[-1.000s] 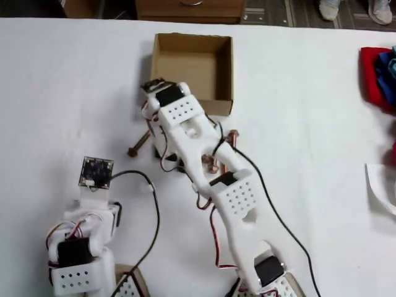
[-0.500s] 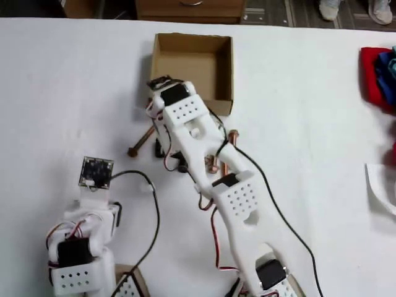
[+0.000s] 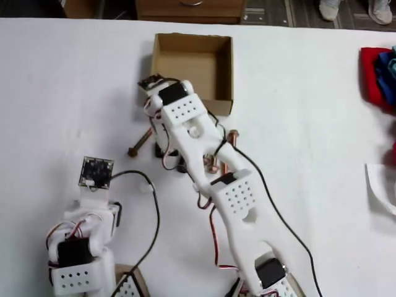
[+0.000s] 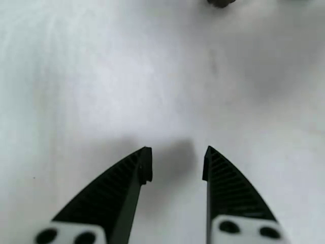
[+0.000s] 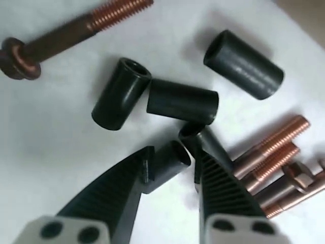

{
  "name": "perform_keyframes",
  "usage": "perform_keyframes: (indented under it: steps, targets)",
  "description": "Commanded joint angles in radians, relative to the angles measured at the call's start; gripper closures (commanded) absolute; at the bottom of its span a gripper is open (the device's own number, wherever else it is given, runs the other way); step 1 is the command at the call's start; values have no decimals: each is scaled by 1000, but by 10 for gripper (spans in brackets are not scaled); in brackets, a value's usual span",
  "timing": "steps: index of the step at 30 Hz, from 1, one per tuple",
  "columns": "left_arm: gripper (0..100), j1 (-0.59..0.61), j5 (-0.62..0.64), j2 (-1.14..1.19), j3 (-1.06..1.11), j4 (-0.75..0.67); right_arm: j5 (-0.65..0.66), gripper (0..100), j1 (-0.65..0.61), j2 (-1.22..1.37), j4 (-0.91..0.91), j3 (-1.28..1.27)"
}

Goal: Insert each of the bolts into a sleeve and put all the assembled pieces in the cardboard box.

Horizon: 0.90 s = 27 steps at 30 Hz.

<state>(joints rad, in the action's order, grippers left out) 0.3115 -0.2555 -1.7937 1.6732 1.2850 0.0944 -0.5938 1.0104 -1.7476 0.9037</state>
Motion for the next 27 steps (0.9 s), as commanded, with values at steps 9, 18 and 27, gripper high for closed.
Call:
perform_keyframes:
  steps: [9,18,27]
  targets:
    - [811,6,-9,-5,22,-15,89,810,74,-62,-21,-132]
    - [811,6,-9,-5,22,-15,95,800,38,-272,-16,-334]
    - [811,6,-9,-5,22,-15,28,800,-79,-363,16,-459]
